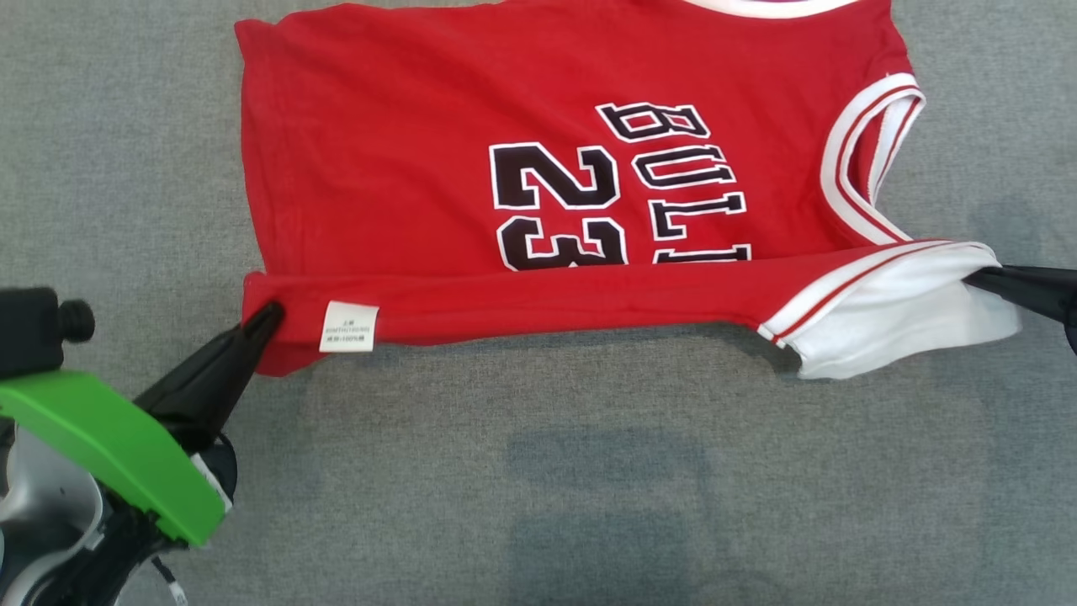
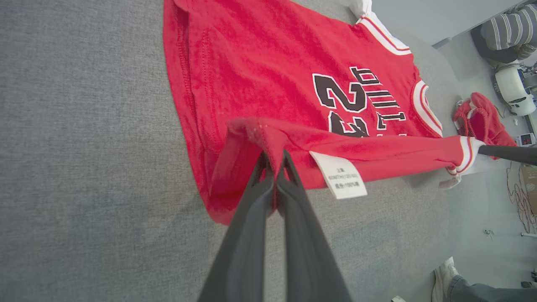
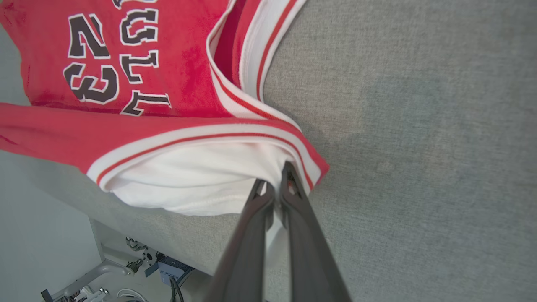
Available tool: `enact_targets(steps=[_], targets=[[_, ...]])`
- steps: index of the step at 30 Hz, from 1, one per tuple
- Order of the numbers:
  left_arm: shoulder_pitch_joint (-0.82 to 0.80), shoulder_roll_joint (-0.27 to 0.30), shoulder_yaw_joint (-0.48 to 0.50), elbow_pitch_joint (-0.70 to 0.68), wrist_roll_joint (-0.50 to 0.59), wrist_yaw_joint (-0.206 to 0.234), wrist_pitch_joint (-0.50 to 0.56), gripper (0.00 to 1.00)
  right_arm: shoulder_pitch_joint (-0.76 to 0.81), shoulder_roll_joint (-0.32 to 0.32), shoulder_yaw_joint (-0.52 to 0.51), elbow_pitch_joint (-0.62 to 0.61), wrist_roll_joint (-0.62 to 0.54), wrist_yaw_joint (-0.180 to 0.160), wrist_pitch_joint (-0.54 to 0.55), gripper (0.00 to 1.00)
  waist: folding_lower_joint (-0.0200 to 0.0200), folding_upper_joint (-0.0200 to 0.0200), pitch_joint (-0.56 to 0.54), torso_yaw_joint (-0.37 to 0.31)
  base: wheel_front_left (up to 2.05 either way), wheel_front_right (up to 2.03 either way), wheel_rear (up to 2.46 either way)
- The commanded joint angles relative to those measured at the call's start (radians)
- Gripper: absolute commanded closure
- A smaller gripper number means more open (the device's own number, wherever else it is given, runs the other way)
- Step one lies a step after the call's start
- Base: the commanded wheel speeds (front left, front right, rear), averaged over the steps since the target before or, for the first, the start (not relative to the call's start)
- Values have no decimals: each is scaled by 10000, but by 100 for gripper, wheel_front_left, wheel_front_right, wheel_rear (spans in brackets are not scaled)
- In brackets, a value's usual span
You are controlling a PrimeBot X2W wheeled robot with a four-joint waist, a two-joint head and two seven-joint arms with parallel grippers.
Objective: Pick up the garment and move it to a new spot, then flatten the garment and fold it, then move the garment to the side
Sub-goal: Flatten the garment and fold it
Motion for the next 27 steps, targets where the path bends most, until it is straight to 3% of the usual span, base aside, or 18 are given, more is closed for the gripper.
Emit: enact_targets(steps=[1, 10, 24, 25, 26, 27], targets=[[-365, -82, -44, 145, -87, -42, 92, 100, -222, 14, 72, 130, -151, 4, 54, 100, 0, 89, 112, 91, 0, 0, 0], [-1877, -757, -850, 1778, -39, -190, 1005, 100, -1142, 369, 603, 917, -1066, 4, 78, 100, 0, 89, 370, 291, 0, 0, 0], [-2445, -998, -1271, 3227, 34, -477, 1388, 100, -1612, 471, 810, 1423, -2229, 4, -388, 100, 0, 89, 377, 462, 0, 0, 0], [-2480, -1022, -1307, 3312, 81, -495, 1379, 96, -1625, 461, 811, 1485, -2391, 4, -561, 100, 0, 89, 374, 477, 0, 0, 0], [-2506, -1055, -1339, 3372, 77, -494, 1364, 72, -1618, 516, 826, 1556, -2504, 4, -735, 91, 0, 89, 359, 488, 0, 0, 0], [-2530, -1053, -1398, 3434, 132, -497, 1390, 62, -1621, 582, 836, 1612, -2578, 4, -887, 54, 0, 89, 343, 490, 0, 0, 0]])
